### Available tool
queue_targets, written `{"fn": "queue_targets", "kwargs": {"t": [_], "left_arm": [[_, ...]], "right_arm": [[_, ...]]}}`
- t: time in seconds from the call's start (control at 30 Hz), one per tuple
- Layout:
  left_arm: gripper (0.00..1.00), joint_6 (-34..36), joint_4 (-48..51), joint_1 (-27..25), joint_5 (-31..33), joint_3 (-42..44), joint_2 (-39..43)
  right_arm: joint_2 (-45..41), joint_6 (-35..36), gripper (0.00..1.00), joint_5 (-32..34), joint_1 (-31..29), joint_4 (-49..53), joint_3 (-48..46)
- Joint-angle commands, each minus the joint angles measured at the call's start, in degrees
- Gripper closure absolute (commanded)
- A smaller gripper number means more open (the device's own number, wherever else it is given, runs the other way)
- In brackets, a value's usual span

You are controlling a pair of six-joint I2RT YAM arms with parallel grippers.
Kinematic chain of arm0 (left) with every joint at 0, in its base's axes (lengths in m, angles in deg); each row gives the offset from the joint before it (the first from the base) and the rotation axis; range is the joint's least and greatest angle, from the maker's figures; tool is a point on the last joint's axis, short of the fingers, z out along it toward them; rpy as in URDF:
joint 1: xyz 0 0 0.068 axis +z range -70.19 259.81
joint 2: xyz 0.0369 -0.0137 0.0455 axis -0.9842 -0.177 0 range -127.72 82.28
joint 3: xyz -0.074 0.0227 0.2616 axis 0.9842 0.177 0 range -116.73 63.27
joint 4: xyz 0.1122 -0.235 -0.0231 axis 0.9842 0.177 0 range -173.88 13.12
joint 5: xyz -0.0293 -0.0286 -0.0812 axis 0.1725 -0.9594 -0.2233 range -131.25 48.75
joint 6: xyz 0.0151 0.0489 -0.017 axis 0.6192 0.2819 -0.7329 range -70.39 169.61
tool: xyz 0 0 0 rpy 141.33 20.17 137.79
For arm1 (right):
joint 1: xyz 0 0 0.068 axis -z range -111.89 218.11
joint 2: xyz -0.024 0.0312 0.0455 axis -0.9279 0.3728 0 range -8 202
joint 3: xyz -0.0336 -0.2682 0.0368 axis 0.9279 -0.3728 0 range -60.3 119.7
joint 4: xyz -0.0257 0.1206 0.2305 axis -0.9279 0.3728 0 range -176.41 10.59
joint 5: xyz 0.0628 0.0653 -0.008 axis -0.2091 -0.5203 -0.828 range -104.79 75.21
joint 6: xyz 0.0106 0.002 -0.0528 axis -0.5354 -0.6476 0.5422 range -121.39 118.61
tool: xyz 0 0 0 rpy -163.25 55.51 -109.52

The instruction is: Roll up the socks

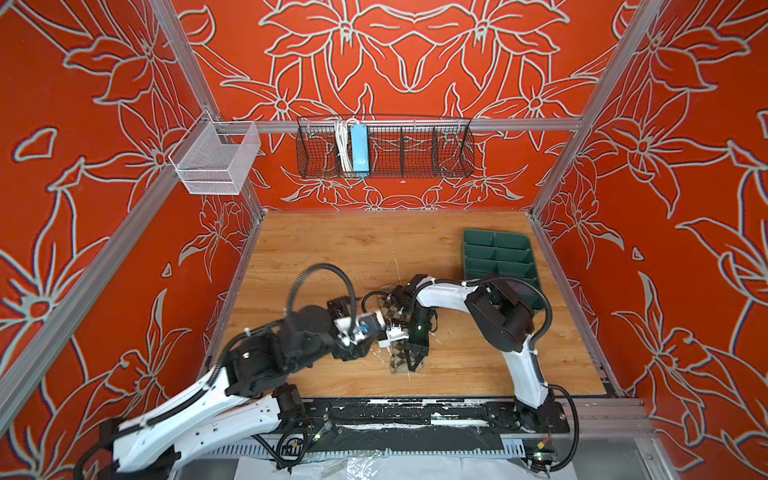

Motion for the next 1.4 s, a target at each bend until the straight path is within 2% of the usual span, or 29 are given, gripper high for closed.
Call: {"fn": "queue_targets", "kwargs": {"t": [0.0,0.07,0.23,0.53,0.73,0.93,1.1,1.23,1.3,1.37], "left_arm": [[0.11,7.6,-5.4,-11.2,10.7,9.3,-3.3],[0.11,5.6,-9.9,-14.5,12.1,12.7,-7.2],[0.16,-1.6,-17.0,-17.0,12.5,14.4,-18.9],[0.35,-7.6,-23.6,-17.7,15.2,10.8,-37.4],[0.48,-10.6,-25.1,-17.1,17.7,9.6,-45.1],[0.73,-12.2,-24.0,-15.8,19.2,8.8,-49.8],[0.93,-11.8,-23.1,-13.4,17.5,8.7,-49.7],[1.0,-11.2,-20.6,-10.4,12.0,8.2,-47.2],[1.0,-10.5,-17.7,-8.7,7.0,7.1,-45.9],[1.0,-9.8,-14.7,-7.1,1.4,6.0,-44.8]], "right_arm": [[3.5,0.3,1.0,2.5,1.3,-0.8,1.7],[4.2,1.1,1.0,3.0,1.8,-0.2,2.3],[4.8,1.8,1.0,2.1,2.8,0.9,3.5],[4.5,2.0,1.0,1.3,3.5,1.0,3.5],[3.2,2.3,1.0,0.3,3.9,0.5,2.6],[2.5,2.4,1.0,-0.8,4.2,1.0,2.3],[1.4,2.5,1.0,-1.6,4.5,1.5,2.2],[-0.8,1.8,1.0,0.3,5.0,0.2,1.1],[-3.4,0.4,0.84,2.7,5.3,-2.8,-0.4],[-7.0,-1.4,0.78,4.0,6.2,-6.8,-2.2]]}}
